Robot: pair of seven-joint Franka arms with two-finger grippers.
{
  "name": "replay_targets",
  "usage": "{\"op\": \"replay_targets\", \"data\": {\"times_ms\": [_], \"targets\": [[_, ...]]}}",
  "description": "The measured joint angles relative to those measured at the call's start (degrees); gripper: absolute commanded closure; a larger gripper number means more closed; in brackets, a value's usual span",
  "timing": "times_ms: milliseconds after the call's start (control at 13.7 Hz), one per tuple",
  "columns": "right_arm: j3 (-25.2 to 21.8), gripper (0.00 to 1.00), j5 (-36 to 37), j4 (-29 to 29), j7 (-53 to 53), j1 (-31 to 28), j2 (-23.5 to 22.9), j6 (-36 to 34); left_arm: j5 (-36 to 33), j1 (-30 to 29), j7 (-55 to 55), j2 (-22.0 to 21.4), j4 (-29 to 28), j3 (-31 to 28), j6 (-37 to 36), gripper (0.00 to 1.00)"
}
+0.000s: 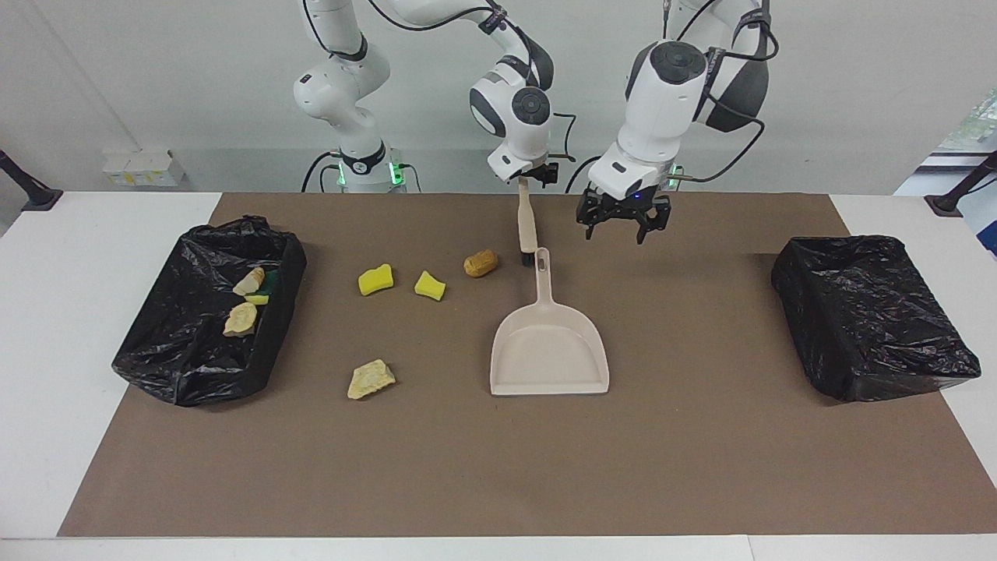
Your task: Sweep and dump trash in bin
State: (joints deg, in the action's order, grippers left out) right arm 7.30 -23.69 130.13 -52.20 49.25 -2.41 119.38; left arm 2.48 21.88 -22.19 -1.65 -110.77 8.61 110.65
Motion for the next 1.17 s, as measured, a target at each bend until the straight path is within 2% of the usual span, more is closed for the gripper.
{"op": "replay_targets", "data": {"times_ms": [73,146,292,511,657,877,950,1169], "targets": [[-0.1,0.31,0.0,0.1,0.0,0.0,0.0,0.0,0.1,1.6,-2.4,1.3,-0.3,0.0,1.1,0.00],[-0.1,0.37,0.0,0.3,0.2,-0.1,0.0,0.0,0.1,3.3,-4.3,3.1,-0.7,0.0,2.4,0.00],[-0.2,0.64,0.0,0.7,0.5,-0.1,0.0,0.0,0.1,6.1,-7.2,6.5,-2.0,0.1,7.0,0.00],[-0.3,0.97,0.4,0.9,0.7,-0.2,0.0,0.1,0.1,8.1,-9.6,8.9,-6.2,0.1,13.8,0.00],[-0.4,1.00,0.8,0.8,1.0,-0.6,0.1,0.2,0.1,8.5,-9.6,9.7,-7.3,0.0,15.5,0.00],[-0.5,1.00,2.6,0.8,2.1,-3.2,1.1,-0.7,0.1,8.5,-9.6,10.3,-7.4,-0.1,17.3,0.12],[-0.5,1.00,3.2,0.8,3.1,-4.3,1.9,-2.4,0.1,8.5,-9.6,10.3,-7.4,-0.1,17.3,0.17],[-0.6,1.00,5.3,1.3,6.2,-8.0,6.6,-9.6,0.1,8.6,-9.6,10.8,-7.4,-0.1,17.6,0.19]]}}
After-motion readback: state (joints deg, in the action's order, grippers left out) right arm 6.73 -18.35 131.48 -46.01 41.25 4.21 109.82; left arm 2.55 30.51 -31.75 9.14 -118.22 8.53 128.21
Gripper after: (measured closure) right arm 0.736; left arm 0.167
